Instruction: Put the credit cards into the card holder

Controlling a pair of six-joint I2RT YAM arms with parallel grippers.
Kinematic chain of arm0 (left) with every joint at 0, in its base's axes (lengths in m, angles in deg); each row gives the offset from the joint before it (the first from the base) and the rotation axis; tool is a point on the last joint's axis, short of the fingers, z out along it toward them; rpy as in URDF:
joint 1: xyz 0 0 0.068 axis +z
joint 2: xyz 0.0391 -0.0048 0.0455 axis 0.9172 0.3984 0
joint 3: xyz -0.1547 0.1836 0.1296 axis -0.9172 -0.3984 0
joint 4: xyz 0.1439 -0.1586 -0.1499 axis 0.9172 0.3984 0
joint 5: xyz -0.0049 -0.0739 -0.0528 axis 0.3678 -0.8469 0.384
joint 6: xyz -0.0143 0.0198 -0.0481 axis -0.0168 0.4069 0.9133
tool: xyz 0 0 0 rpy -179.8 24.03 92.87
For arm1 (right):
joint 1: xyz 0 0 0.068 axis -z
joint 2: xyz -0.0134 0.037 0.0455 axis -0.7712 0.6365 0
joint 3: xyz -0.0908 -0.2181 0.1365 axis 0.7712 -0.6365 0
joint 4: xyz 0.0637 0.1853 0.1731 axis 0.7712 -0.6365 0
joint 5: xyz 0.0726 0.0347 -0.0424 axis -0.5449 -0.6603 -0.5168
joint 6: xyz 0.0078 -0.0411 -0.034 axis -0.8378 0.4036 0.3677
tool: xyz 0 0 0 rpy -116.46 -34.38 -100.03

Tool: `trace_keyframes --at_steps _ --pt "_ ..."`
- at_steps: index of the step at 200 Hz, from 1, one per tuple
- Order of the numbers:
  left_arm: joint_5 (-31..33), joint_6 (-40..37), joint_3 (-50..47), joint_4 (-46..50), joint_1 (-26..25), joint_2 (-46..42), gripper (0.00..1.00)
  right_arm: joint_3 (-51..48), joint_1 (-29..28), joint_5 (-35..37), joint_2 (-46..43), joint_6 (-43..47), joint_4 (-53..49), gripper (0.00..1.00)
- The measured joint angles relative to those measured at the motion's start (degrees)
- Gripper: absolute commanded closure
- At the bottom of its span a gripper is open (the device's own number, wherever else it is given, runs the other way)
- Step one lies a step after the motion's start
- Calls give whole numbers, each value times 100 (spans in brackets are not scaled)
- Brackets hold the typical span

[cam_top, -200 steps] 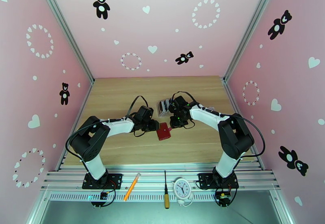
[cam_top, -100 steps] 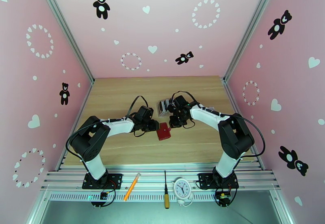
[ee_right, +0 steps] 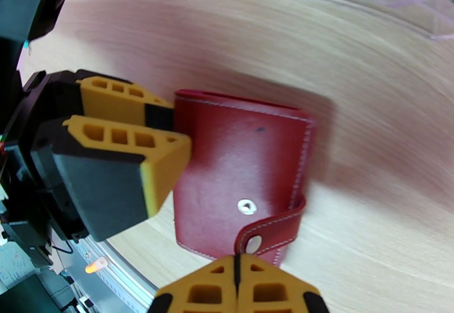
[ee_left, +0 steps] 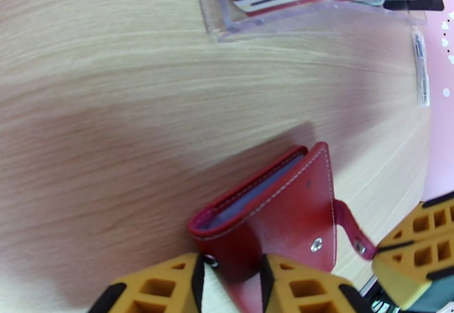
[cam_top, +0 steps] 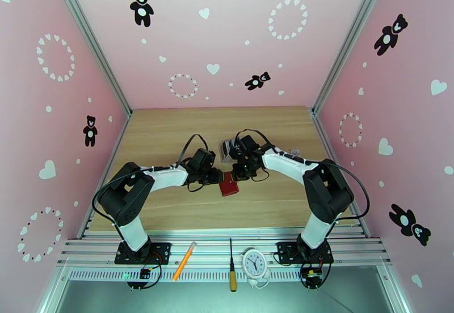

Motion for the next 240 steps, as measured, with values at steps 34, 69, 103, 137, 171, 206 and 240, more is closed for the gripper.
trace_keyframes --at_steps 34,69,103,137,171,206,240 --pt "0 0 4 -2 0 9 65 0 -44 -4 245 -9 39 100" --pt "0 0 4 -2 0 9 65 4 -44 -4 343 -24 50 100" --pt "0 0 4 -2 0 9 65 15 -48 -42 348 -48 57 100" --pt "0 0 4 -2 0 9 65 94 -48 -92 348 -46 57 100" --pt "0 0 4 -2 0 9 65 173 -66 -127 367 -44 55 100" --pt "0 0 4 -2 0 9 66 186 -90 -138 468 -42 55 100" --pt "0 0 4 -4 0 9 66 186 -92 -153 535 -44 59 100"
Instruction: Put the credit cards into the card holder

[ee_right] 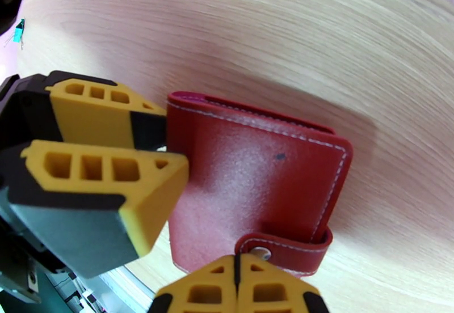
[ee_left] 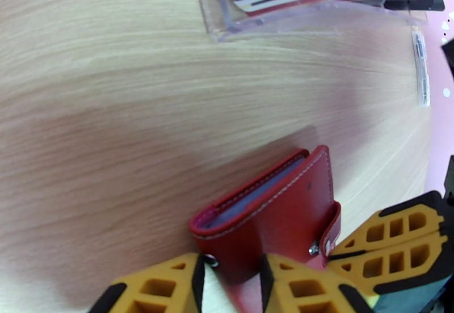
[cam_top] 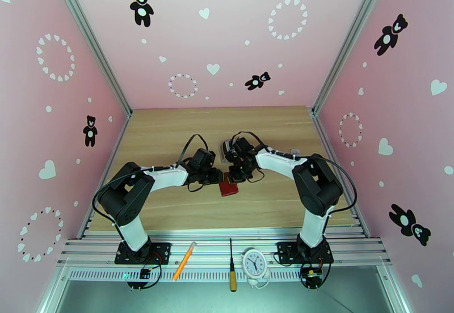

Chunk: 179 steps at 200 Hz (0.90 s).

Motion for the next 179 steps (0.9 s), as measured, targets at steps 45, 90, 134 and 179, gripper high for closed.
trace_keyframes --at_steps 45,90,134,179 --pt "0 0 0 -22 0 26 66 2 -2 -35 33 0 2 100" --pt "-2 0 0 -42 0 66 66 44 -13 -85 44 -4 0 100" --pt "-2 0 0 -42 0 66 66 66 -24 -103 55 0 0 100" --pt "0 0 0 -42 0 66 66 68 -24 -105 140 0 2 100"
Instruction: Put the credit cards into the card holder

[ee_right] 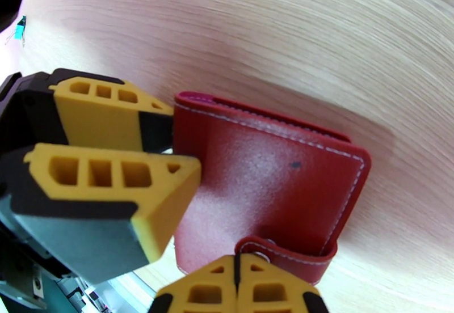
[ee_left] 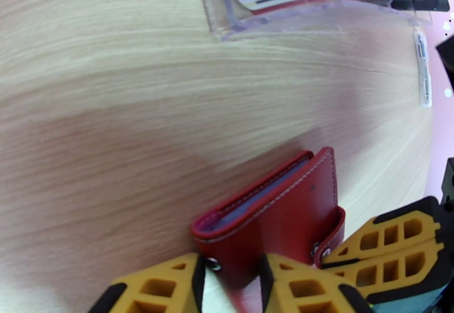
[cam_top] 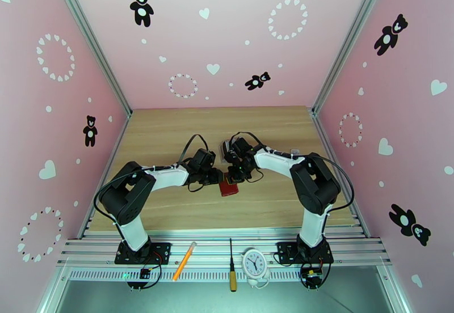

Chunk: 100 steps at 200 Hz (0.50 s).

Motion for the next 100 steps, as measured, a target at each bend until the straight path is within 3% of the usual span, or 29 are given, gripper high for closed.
trace_keyframes --at_steps 100 --pt "0 -2 0 0 0 0 66 -9 201 -269 116 -55 96 100"
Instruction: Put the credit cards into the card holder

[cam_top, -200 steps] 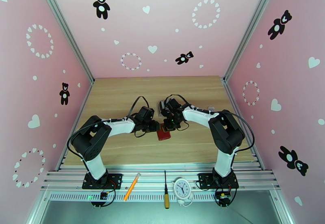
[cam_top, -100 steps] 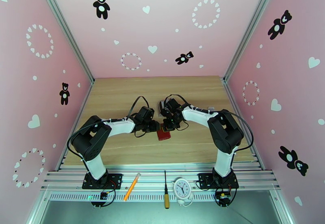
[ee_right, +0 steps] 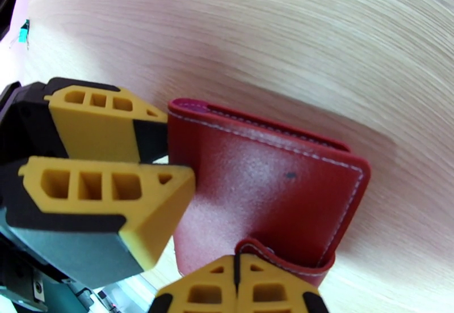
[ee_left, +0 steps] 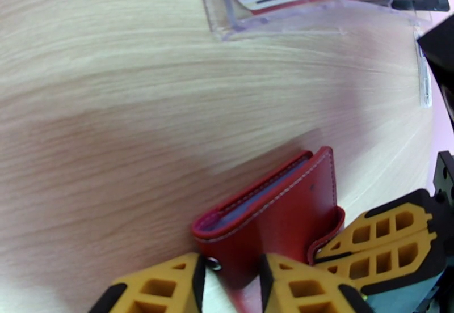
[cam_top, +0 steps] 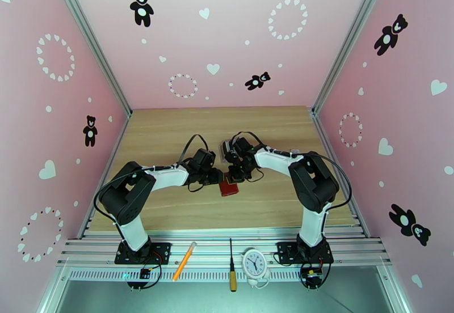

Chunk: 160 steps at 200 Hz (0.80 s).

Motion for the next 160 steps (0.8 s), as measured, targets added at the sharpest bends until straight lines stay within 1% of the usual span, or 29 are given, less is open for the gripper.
trace_keyframes --at_steps 36,101,160 --pt "0 0 0 2 0 0 66 -81 195 -214 4 -50 74 100" --pt "2 -17 2 7 0 4 66 -173 350 -608 87 -164 223 100" --pt "24 -61 227 243 0 131 66 -293 505 -973 153 -299 400 100"
